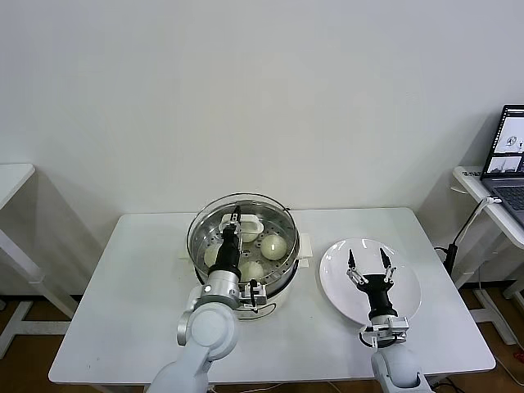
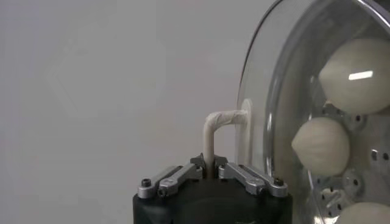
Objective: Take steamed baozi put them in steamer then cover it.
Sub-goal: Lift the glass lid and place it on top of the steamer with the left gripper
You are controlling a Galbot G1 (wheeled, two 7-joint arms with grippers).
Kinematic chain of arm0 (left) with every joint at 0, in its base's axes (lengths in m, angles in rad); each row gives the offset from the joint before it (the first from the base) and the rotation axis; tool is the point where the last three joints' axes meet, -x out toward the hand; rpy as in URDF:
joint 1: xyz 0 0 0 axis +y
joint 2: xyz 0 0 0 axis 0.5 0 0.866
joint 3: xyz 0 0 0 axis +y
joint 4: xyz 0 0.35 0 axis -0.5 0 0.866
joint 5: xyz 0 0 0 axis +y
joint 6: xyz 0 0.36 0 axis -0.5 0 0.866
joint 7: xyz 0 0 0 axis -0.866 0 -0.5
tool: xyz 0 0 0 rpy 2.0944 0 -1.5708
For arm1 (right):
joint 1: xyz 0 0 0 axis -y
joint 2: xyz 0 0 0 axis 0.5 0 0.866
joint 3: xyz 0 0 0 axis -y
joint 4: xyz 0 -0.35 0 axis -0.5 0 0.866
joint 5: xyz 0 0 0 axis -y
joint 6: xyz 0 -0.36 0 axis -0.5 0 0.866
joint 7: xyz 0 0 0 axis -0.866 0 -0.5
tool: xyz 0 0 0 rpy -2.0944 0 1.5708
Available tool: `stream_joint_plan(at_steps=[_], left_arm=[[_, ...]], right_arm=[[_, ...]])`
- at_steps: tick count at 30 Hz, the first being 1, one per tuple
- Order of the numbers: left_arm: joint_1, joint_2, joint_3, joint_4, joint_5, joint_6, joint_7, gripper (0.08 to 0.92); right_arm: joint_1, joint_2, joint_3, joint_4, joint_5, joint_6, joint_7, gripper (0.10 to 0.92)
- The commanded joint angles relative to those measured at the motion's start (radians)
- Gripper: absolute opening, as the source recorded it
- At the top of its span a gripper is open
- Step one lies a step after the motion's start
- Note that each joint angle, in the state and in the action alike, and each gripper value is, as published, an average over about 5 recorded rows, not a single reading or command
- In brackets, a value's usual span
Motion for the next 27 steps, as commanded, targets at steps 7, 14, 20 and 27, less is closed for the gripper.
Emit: stream_joint_plan(at_steps=[7, 14, 20, 27], left_arm=[[-0.009, -0.010, 0.016, 0.047, 0.044, -0.004, 0.007, 0.194], [-0.009, -0.018, 0.015, 0.053, 0.040, -0.004, 0.004, 0.194], [-0.009, -0.025, 0.014, 0.062, 0.016, 0.004, -0.008, 0.194], [-0.007, -0.028, 0.010, 0.073, 0.010, 0.005, -0.016, 0.194]], right_arm=[[0.001, -0.002, 0.001, -0.006, -0.001, 0.000, -0.001, 0.823], [0.005, 0.000, -0.001, -0.010, -0.003, 0.001, -0.003, 0.823], [0.006, -0.001, -0.001, -0.012, -0.005, 0.002, -0.003, 0.823], [0.006, -0.001, 0.000, -0.015, -0.007, 0.005, -0.004, 0.823]])
